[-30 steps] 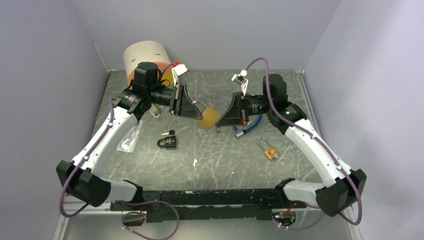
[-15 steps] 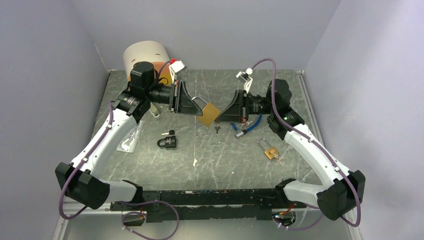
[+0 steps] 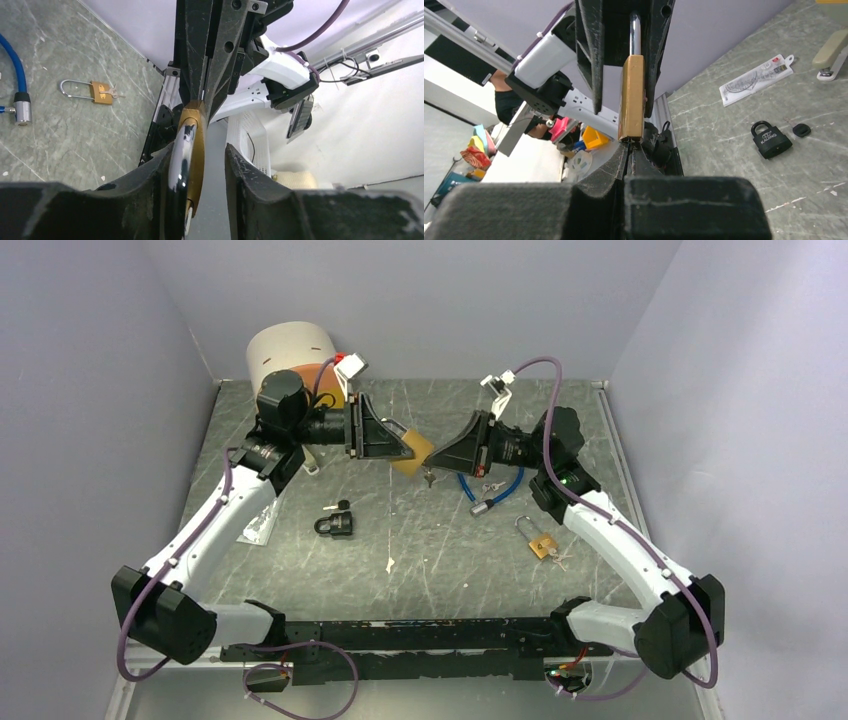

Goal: Unlock with the key

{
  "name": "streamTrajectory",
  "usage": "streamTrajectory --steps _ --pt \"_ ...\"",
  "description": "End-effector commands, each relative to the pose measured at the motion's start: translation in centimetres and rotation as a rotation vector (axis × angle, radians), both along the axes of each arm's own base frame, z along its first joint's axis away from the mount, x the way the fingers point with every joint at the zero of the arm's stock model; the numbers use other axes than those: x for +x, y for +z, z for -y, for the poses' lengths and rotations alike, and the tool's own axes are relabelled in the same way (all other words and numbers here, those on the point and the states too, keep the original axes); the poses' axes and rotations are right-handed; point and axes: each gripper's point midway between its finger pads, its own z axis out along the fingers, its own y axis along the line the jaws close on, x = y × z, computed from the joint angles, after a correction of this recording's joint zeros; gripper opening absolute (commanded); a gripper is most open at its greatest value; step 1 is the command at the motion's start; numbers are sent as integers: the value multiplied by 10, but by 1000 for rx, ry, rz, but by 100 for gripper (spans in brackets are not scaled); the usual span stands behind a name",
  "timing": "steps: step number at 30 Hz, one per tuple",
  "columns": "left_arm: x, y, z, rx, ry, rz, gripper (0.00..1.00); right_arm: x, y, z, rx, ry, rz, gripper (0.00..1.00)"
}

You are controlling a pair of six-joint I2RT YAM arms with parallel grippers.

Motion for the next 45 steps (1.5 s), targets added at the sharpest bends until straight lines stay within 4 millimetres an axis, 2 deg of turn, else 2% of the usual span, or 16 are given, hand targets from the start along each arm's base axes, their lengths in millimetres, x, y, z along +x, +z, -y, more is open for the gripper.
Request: streamTrajectory --steps 1,4,5,9,13,16,23,30,33,38,39,43,45 --pt "-23 28 -1 -57 -29 78 36 20 26 -1 97 -105 65 0" --pt "-22 29 0 -64 -25 91 5 23 24 -3 105 -102 19 0" --pt "-23 29 -1 -67 -27 101 3 23 25 -3 111 -97 3 0" --pt "-18 36 -2 -81 19 206 3 19 29 -4 162 -48 -109 0" --pt "-8 54 -3 -131 90 330 2 13 38 -4 240 14 -227 0" --pt "-3 63 -3 -163 127 405 2 19 43 -1 324 20 -347 0" --pt "15 62 2 -166 146 554 2 21 69 6 473 127 -542 0" --pt "31 64 8 -165 151 637 3 29 66 7 490 139 -744 0" --pt "38 64 10 -176 162 642 3 28 67 7 484 152 -769 0" --pt "43 65 9 -181 167 606 3 32 63 8 399 53 -576 0" --pt "43 64 7 -178 175 597 3 34 62 9 386 39 -545 5" --pt "42 61 2 -171 180 540 3 40 49 19 324 -56 -392 43" --pt "39 60 1 -170 162 501 3 43 44 24 288 -114 -306 58"
